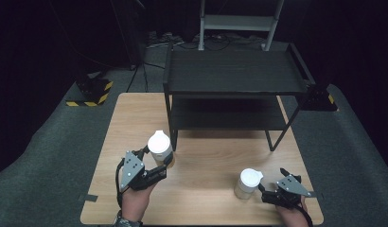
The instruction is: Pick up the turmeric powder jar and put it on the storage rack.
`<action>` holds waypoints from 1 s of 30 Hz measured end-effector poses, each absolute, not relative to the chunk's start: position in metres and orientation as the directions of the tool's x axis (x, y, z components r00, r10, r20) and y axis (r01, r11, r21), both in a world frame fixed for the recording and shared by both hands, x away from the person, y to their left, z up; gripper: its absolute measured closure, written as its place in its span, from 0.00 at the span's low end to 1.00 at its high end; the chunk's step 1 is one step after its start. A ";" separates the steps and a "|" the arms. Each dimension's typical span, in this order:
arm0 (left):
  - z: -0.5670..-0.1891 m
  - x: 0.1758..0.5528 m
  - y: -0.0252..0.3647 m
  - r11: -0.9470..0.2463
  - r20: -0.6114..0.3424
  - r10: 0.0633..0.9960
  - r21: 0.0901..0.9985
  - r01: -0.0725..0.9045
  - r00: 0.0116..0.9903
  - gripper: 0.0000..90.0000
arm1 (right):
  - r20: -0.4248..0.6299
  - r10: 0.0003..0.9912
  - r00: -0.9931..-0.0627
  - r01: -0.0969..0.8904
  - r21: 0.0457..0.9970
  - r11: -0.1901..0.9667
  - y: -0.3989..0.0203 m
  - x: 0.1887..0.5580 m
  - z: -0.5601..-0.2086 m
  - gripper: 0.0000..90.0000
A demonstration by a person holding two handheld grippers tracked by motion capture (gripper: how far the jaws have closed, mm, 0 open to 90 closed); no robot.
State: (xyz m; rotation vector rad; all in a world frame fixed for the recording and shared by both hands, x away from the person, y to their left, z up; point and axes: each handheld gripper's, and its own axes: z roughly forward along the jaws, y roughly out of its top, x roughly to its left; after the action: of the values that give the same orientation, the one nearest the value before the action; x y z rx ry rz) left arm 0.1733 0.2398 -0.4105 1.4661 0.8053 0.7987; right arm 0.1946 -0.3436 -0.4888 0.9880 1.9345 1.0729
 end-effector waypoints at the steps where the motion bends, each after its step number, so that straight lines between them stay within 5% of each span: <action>1: -0.407 0.174 0.238 -0.041 0.025 0.852 0.999 0.019 0.523 0.34 | -0.209 0.863 -0.461 0.279 0.888 0.364 -0.344 0.195 -0.489 0.01; 30: -0.366 0.185 0.222 -0.031 0.051 0.816 0.999 -0.045 0.576 0.34 | -0.204 0.862 -0.463 0.280 0.890 0.361 -0.345 0.195 -0.489 0.01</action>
State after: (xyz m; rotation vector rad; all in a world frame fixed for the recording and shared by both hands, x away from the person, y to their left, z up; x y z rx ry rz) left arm 0.1848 0.2221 -0.3663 1.4456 0.7024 0.7900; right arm 0.1948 -0.3448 -0.4888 0.9900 1.9352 1.0793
